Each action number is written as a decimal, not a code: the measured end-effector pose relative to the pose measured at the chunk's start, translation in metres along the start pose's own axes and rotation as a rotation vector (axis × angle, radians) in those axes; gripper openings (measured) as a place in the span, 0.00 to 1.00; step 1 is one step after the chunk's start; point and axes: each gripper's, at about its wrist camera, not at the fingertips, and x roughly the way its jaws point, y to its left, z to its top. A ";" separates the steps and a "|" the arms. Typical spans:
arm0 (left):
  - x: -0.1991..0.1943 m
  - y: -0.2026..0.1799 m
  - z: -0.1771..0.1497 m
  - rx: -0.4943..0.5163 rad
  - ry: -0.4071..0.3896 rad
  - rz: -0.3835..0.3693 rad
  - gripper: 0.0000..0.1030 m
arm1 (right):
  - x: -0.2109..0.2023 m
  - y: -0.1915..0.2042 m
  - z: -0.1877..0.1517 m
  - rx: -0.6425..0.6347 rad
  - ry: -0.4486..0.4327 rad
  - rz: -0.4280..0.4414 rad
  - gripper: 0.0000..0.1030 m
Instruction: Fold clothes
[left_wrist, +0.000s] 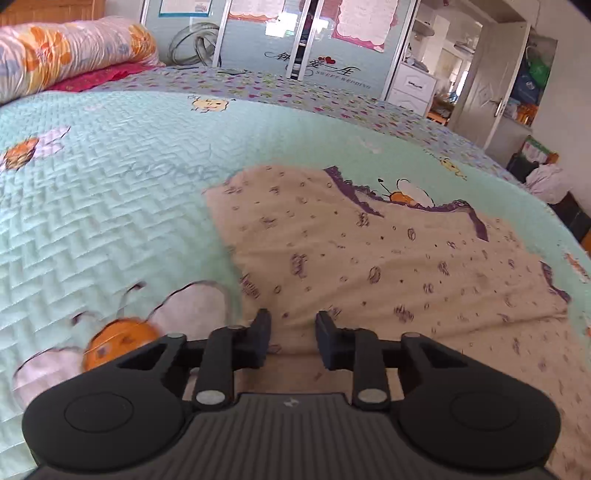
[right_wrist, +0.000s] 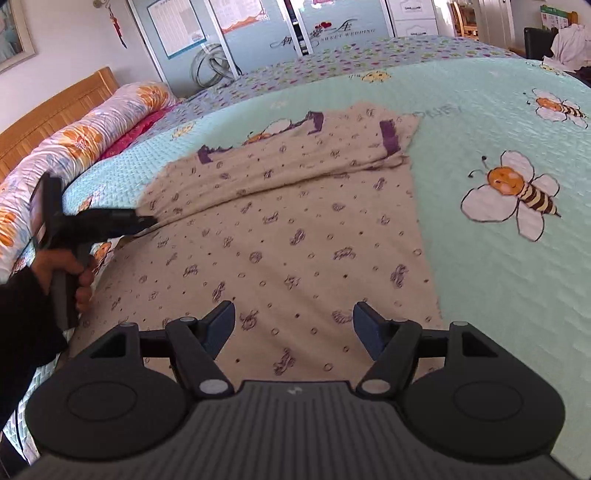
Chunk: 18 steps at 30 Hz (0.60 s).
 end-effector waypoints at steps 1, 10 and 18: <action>-0.008 0.004 -0.001 -0.007 -0.003 -0.002 0.27 | 0.002 0.001 0.006 -0.011 -0.009 0.007 0.69; -0.025 -0.037 0.013 0.017 -0.125 -0.105 0.67 | 0.075 0.071 0.082 -0.229 -0.123 0.030 0.68; 0.018 -0.030 -0.008 0.080 -0.014 -0.111 0.60 | 0.178 0.068 0.080 -0.356 -0.041 -0.134 0.36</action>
